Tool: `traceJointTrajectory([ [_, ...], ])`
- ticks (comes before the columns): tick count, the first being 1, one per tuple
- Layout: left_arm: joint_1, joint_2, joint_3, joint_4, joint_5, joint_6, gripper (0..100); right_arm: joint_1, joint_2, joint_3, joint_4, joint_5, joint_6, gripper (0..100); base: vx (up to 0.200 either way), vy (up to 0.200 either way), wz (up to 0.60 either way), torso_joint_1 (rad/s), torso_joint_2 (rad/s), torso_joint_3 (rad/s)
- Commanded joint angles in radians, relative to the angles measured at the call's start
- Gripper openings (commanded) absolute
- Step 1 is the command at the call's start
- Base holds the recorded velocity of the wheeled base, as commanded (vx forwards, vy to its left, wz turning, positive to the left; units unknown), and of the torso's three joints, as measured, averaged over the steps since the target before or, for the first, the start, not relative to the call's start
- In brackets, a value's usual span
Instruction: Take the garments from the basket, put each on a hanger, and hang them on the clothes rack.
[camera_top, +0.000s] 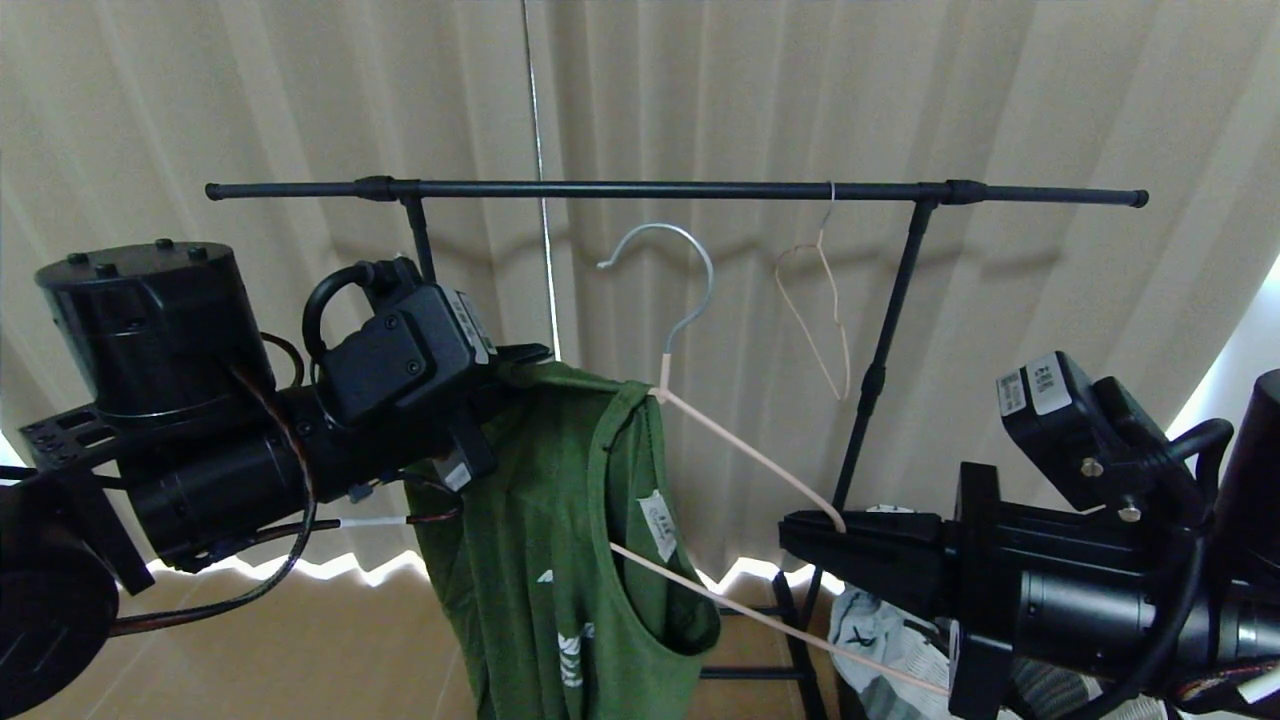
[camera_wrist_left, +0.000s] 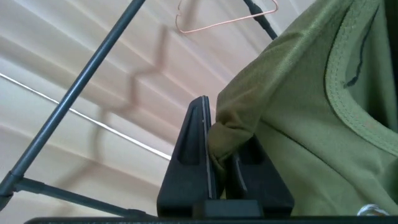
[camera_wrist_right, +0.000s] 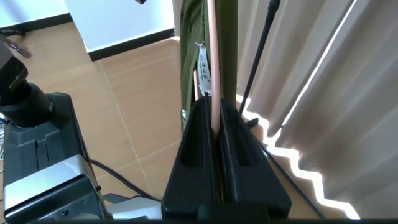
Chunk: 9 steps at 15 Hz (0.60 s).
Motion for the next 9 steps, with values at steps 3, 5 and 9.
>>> traceJointTrajectory([
  [3,0.004,0.01,0.025,-0.037,0.002,-0.003,0,0.0,-0.002,0.009,0.003,-0.003,-0.002,0,0.0,0.0,0.0,0.0,0.0,0.0],
  [5,0.018,0.022,0.045,-0.094,0.051,-0.001,0,-0.002,-0.002,0.016,-0.008,-0.006,-0.002,100,0.0,0.0,0.0,0.0,0.0,0.0],
  [9,0.026,0.02,0.078,-0.117,0.265,-0.019,0,-0.032,-0.045,0.03,-0.009,-0.012,0.0,100,0.0,0.0,0.0,0.0,0.0,0.0],
])
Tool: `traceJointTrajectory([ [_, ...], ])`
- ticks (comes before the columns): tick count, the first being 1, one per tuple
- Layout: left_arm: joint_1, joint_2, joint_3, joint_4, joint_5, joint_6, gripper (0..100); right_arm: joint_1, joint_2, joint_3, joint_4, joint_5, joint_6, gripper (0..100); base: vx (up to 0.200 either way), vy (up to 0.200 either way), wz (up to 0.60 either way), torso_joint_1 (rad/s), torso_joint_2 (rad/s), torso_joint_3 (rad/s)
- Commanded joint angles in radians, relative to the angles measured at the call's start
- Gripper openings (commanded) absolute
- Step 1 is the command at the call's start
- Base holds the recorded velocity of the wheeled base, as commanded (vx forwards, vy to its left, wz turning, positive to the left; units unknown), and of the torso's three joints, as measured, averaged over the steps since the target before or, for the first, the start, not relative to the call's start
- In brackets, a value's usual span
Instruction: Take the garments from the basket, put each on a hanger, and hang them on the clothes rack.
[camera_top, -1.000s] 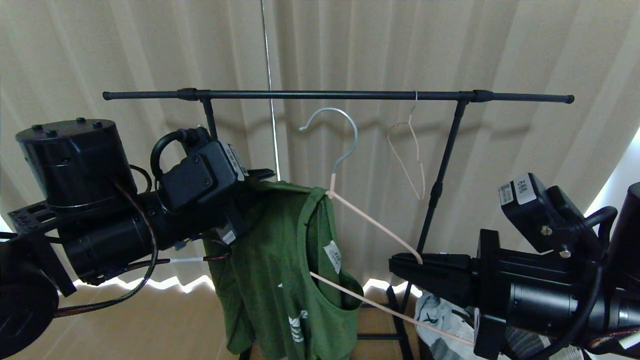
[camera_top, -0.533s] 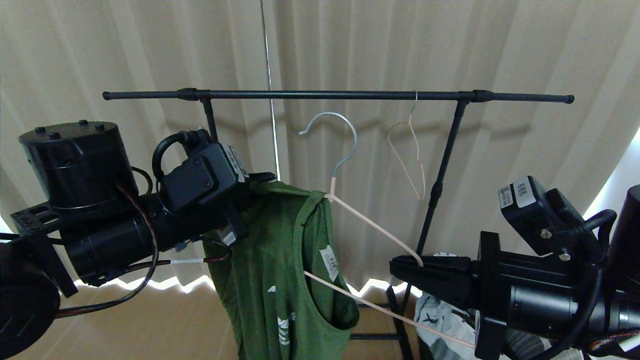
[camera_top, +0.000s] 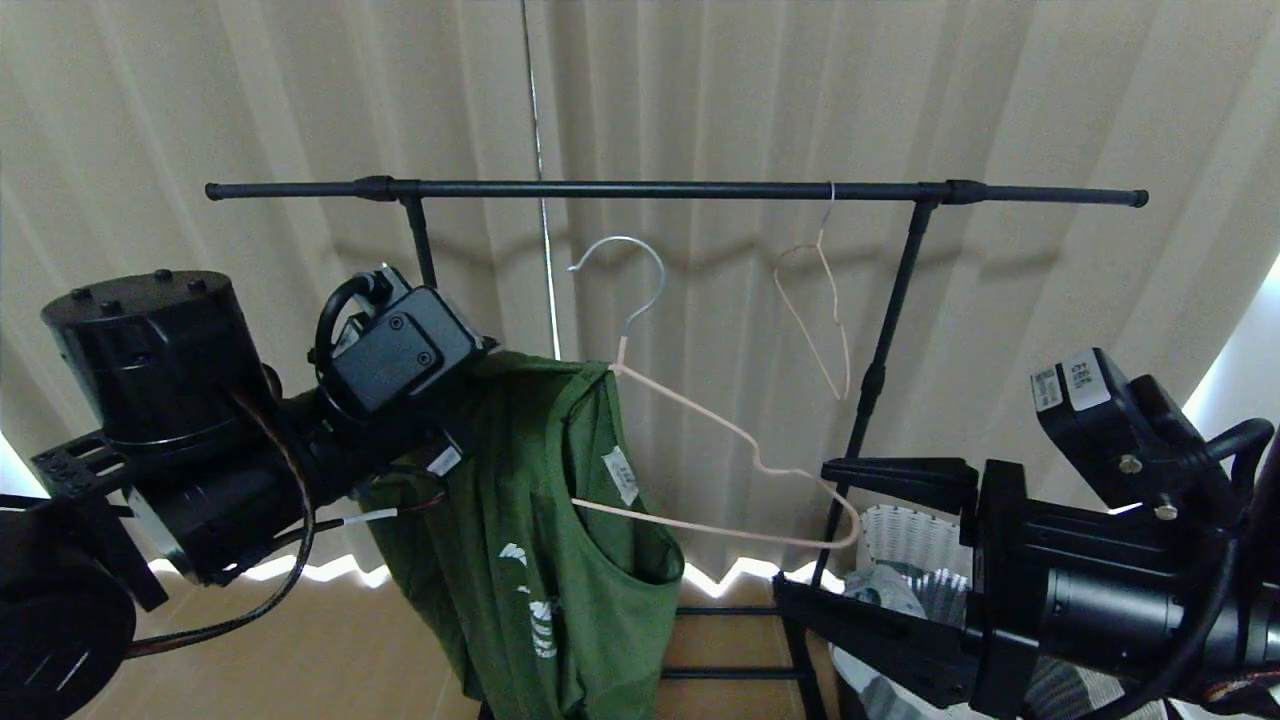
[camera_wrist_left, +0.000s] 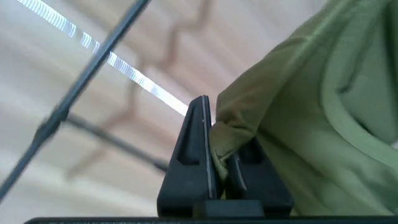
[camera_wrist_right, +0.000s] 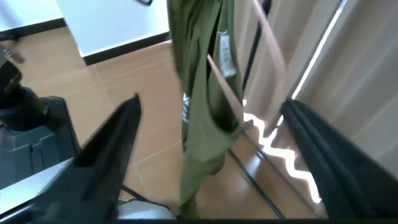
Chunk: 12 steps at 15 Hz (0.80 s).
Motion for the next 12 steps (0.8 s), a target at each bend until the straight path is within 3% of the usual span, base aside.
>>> traceJointTrajectory([
  [1,-0.001,0.001,0.008,-0.002,0.092,-0.029,0,-0.008,-0.028,0.029,0.001,0.0,-0.001,100,0.0,0.0,0.0,0.0,0.0,0.0],
  [3,-0.021,0.004,-0.014,-0.002,0.227,-0.121,0,-0.008,-0.028,0.066,0.001,-0.002,-0.009,100,0.0,0.0,0.0,0.0,0.0,0.0],
  [5,-0.053,0.004,-0.04,-0.002,0.268,-0.196,0,-0.008,-0.012,0.074,0.007,-0.022,-0.032,100,0.0,0.0,0.0,0.0,0.0,0.0],
  [8,-0.07,0.008,-0.109,-0.002,0.265,-0.293,0,-0.006,0.044,0.066,0.0,-0.098,-0.032,100,0.0,0.0,0.0,0.0,0.0,0.0],
  [12,-0.098,0.006,-0.164,-0.004,0.254,-0.37,0,-0.006,0.061,0.037,-0.005,-0.103,-0.019,100,0.0,0.0,0.0,0.0,0.0,0.0],
])
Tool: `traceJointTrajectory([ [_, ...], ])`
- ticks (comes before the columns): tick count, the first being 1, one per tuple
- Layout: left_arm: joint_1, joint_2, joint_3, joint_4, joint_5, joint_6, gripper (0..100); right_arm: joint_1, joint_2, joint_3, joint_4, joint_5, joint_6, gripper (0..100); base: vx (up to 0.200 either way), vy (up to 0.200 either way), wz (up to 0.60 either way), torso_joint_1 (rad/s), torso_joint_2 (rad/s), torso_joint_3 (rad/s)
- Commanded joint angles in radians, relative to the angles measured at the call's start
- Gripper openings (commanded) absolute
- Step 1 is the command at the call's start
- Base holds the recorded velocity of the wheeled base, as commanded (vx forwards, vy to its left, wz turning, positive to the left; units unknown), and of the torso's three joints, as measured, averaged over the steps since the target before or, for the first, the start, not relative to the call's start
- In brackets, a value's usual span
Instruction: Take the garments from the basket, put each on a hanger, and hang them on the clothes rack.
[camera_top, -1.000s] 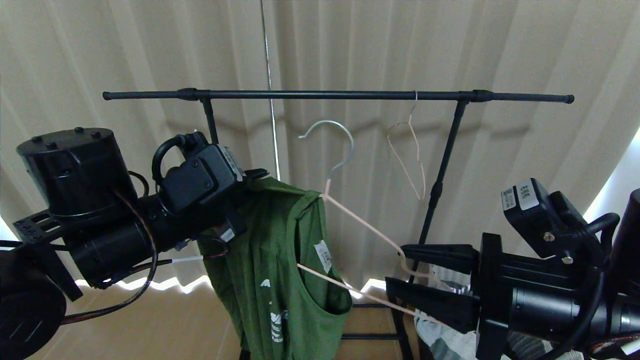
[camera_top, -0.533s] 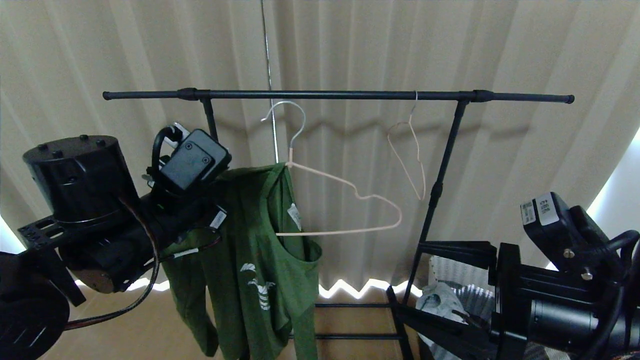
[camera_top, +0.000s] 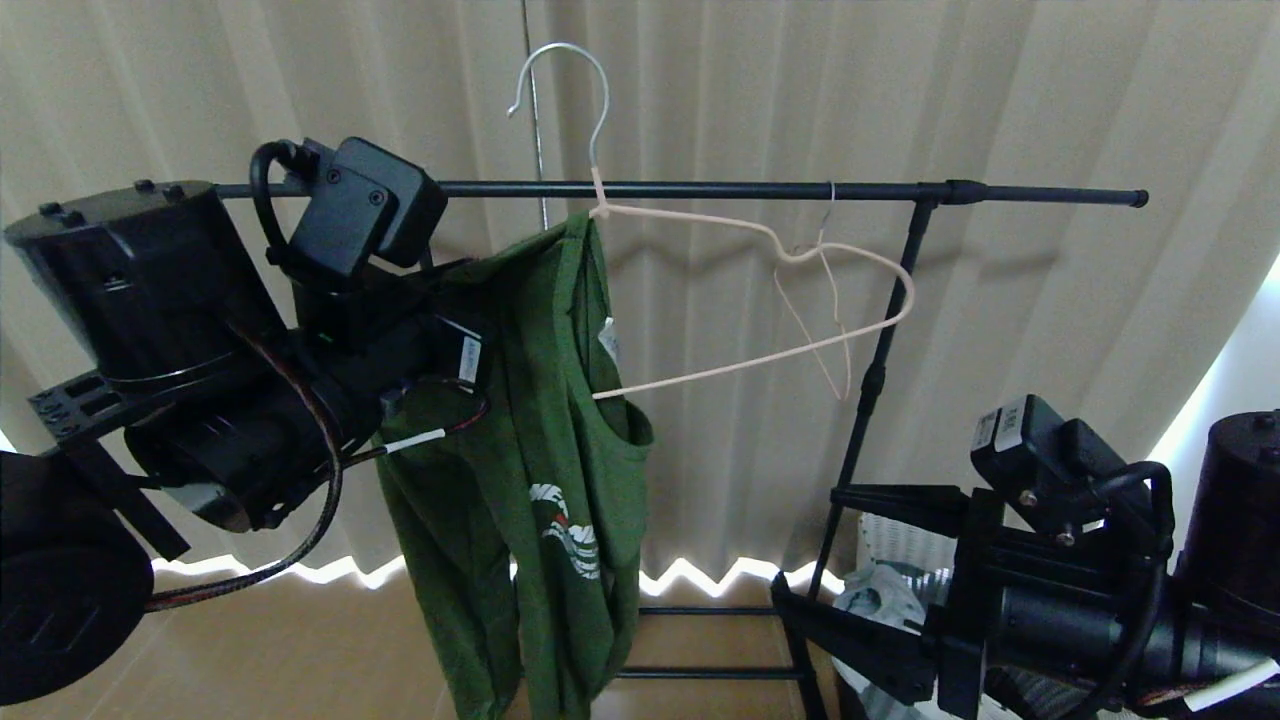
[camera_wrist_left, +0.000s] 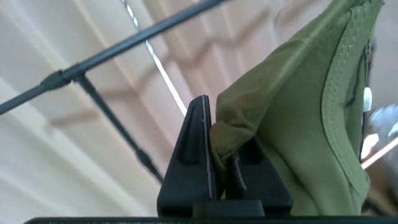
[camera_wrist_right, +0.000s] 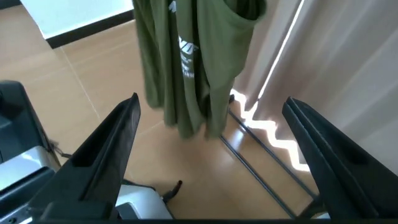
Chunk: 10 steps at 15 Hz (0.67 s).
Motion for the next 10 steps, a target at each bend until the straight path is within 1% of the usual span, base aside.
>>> traceJointTrajectory([
  [1,-0.016,-0.002,-0.019,0.0,-0.009,-0.004,0,0.001,0.015,-0.016,-0.019,0.0,0.004,100,0.0,0.0,0.0,0.0,0.0,0.0],
  [2,-0.024,-0.004,-0.019,0.0,-0.02,-0.004,0,0.001,0.026,-0.022,-0.049,0.0,0.009,100,0.0,0.0,0.0,0.0,0.0,0.0],
  [4,-0.033,-0.005,-0.019,-0.015,-0.049,-0.004,0,-0.001,0.075,-0.03,-0.154,-0.004,0.015,100,0.0,0.0,0.0,0.0,0.0,0.0],
  [7,-0.04,-0.005,-0.019,-0.046,-0.052,-0.005,0,-0.002,0.152,-0.048,-0.246,-0.006,0.017,100,0.0,0.0,0.0,0.0,0.0,0.0],
  [8,-0.048,-0.007,-0.021,-0.058,-0.055,-0.005,0,-0.004,0.192,-0.062,-0.296,-0.006,0.018,100,0.0,0.0,0.0,0.0,0.0,0.0],
  [10,-0.059,-0.007,-0.022,-0.072,-0.055,-0.025,0,-0.004,0.242,-0.089,-0.361,-0.012,0.027,100,0.0,0.0,0.0,0.0,0.0,0.0],
])
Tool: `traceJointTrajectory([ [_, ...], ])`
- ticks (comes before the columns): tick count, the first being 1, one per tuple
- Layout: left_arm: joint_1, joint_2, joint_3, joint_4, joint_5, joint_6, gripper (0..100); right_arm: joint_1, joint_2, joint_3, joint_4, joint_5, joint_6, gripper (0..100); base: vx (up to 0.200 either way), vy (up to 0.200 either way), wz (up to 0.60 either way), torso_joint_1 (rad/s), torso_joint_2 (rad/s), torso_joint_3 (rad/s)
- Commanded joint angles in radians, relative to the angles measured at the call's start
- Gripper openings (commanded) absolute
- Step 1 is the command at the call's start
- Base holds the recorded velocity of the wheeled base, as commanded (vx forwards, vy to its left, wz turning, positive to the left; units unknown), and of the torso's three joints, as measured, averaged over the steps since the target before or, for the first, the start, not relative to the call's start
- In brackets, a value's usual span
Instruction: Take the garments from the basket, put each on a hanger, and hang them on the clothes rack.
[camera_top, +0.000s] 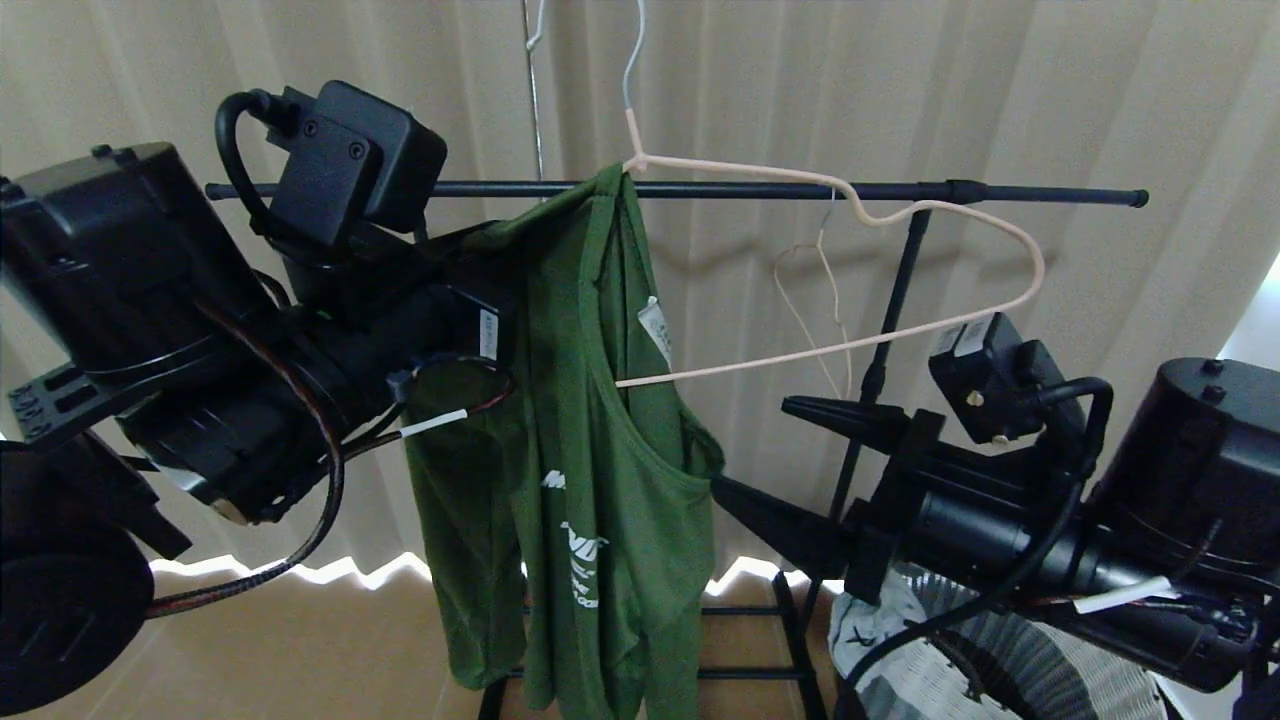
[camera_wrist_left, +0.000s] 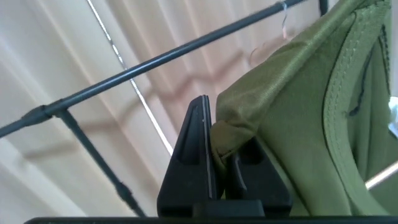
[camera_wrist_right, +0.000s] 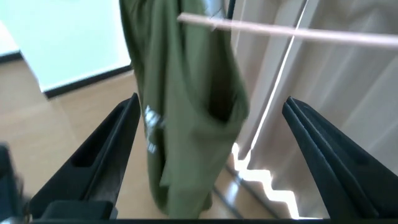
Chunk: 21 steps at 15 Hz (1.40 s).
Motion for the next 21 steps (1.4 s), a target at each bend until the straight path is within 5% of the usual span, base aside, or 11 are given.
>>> traceJointTrajectory([
  [1,-0.018,-0.002,-0.001,-0.002,-0.001,-0.016,0,0.0,0.086,-0.035,-0.028,-0.021,0.002,100,0.0,0.0,0.0,0.0,0.0,0.0],
  [21,-0.046,-0.036,0.002,-0.012,-0.053,-0.035,0,-0.043,0.106,-0.03,-0.106,-0.076,0.003,100,0.0,0.0,0.0,0.0,0.0,0.0],
])
